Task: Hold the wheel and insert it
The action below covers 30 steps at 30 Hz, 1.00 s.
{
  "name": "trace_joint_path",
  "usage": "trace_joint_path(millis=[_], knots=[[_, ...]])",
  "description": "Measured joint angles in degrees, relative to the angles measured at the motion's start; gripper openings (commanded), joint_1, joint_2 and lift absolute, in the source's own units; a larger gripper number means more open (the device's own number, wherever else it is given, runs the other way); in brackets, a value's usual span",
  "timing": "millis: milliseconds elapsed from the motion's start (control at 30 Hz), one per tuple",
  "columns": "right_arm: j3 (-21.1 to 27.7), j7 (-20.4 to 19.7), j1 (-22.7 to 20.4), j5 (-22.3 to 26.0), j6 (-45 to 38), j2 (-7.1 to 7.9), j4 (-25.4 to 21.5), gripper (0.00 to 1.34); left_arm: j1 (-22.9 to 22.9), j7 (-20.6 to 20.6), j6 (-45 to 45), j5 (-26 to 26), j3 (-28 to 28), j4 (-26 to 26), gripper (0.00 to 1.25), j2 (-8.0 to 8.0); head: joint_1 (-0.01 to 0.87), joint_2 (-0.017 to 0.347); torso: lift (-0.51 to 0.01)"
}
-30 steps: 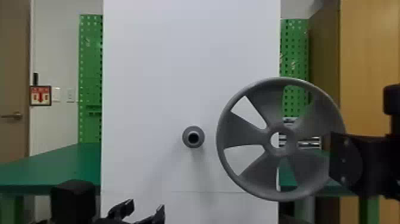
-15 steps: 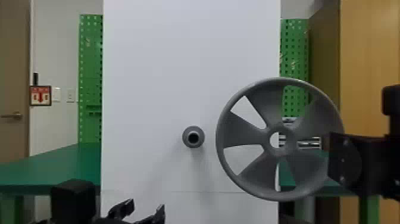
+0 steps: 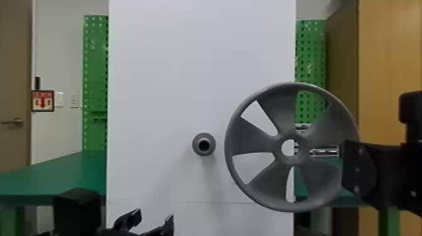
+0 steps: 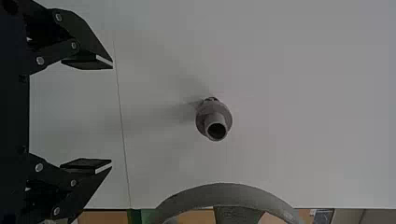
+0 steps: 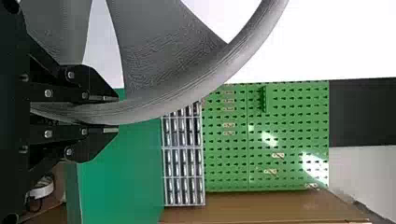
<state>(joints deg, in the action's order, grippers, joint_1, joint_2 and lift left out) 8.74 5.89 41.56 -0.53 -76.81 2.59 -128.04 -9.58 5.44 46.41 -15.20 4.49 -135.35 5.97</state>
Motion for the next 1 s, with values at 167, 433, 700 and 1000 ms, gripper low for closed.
trace_joint_path(millis=[167,433,700,1000], knots=[[-0.4,0.0,0.0,-0.4,0.5,-1.14,0.5,0.14,0.0,0.0,0.0,0.1,0.0,0.0,0.75,0.01,0.0,0.037,-0.486],[-2.2,0.0,0.5,-2.5,0.9,-2.55,1.1,0.14,0.0,0.0,0.0,0.1,0.0,0.0,0.75,0.01,0.0,0.037,-0.486],[-4.4,0.0,1.4,-3.3,1.7,-2.59,2.4,0.14,-0.1,0.0,0.0,0.1,0.1,0.0,0.75,0.01,0.0,0.037,-0.486],[-6.7,-0.1,2.5,-3.8,2.0,-2.59,3.4,0.14,-0.3,-0.1,0.0,0.3,0.3,0.0,0.75,0.01,0.0,0.037,-0.486]])
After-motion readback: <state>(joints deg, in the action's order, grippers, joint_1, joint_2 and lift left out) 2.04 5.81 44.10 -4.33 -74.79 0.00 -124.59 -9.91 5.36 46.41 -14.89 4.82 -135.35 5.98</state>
